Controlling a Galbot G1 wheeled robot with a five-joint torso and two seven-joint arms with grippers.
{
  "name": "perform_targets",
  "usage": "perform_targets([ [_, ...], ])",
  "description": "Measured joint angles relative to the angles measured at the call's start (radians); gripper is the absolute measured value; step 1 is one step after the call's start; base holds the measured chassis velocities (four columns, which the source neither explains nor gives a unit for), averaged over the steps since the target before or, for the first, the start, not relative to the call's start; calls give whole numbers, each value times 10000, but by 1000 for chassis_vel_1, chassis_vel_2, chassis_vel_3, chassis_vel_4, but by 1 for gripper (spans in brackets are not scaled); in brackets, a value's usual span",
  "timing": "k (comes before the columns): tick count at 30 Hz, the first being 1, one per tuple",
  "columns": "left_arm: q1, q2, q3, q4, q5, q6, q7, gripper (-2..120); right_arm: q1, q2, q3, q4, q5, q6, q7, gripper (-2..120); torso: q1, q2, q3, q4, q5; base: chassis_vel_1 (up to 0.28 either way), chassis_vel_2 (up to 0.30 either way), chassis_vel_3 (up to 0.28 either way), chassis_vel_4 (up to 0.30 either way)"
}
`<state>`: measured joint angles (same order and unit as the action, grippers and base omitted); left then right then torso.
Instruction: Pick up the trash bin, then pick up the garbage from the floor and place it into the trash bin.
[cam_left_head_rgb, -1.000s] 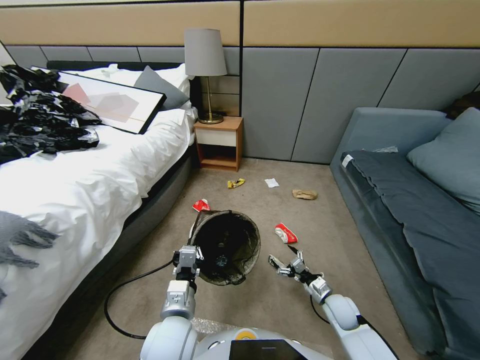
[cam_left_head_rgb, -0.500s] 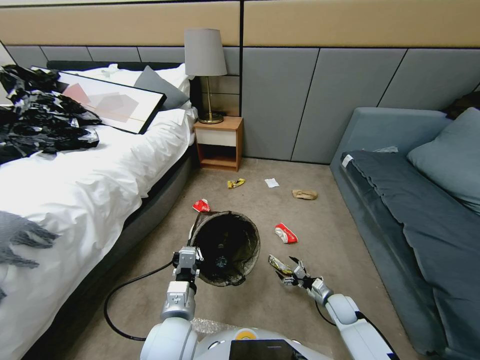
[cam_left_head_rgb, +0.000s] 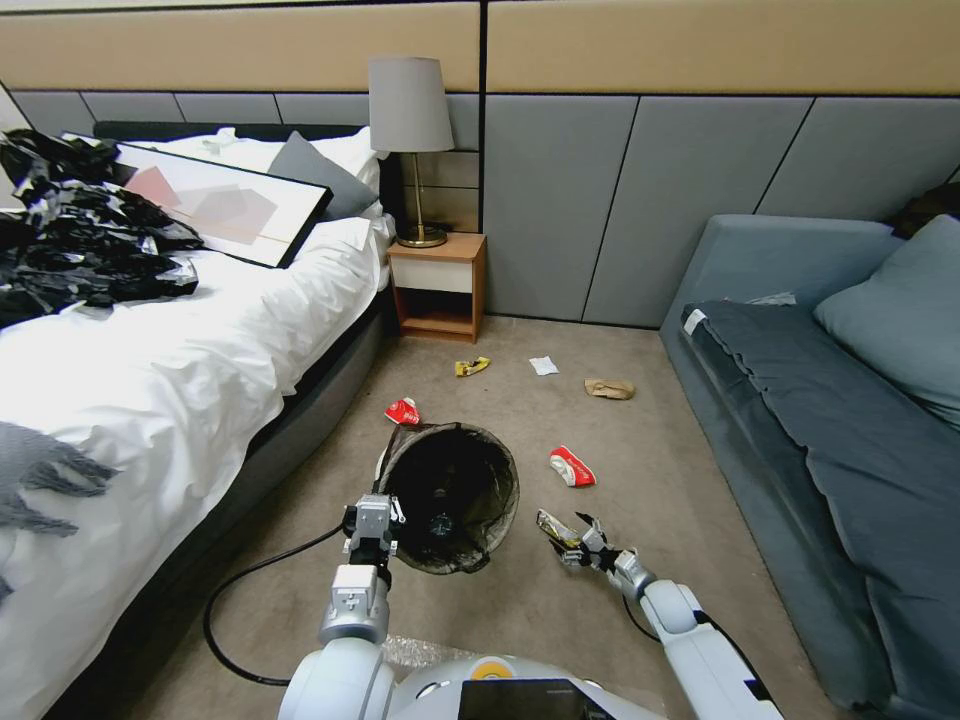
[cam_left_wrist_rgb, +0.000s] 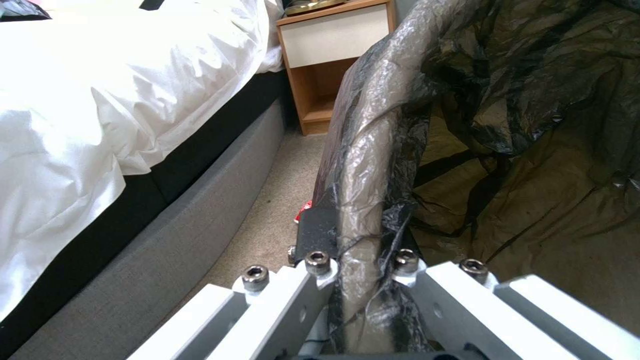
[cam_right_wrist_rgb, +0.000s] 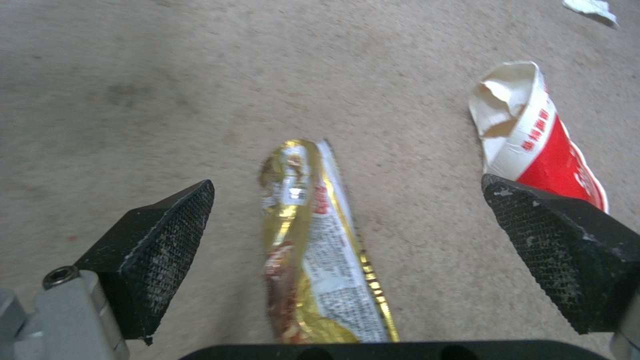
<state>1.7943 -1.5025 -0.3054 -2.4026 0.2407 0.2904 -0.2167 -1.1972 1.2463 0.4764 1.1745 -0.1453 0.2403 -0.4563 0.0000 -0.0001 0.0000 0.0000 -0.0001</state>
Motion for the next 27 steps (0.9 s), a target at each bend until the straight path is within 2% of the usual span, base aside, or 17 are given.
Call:
perform_targets([
  [8, 58, 1, -3, -29, 45, -21, -10, 0, 471, 265, 18, -1163, 153, 3, 246, 100, 0, 0, 0, 0, 2, 0, 0, 0, 0],
  [23, 70, -33, 30, -30, 107, -48, -14, 0, 647, 441, -9, -1857, 196, -74, 314, 100, 0, 0, 0, 0, 1, 0, 0, 0, 0],
  [24, 70, -32, 30, -30, 107, -51, -16, 0, 651, 446, -8, -1886, 191, -70, 323, 98, 0, 0, 0, 0, 0, 0, 0, 0, 0],
  [25, 66, -30, 31, -29, 108, -54, -17, 0, 652, 452, -5, -1925, 182, -51, 328, 90, 0, 0, 0, 0, 1, 0, 0, 0, 0],
  [27, 62, -30, 39, -29, 109, -54, -18, 0, 648, 453, -1, -1929, 181, -38, 329, 87, 0, 0, 0, 0, 1, 0, 0, 0, 0],
])
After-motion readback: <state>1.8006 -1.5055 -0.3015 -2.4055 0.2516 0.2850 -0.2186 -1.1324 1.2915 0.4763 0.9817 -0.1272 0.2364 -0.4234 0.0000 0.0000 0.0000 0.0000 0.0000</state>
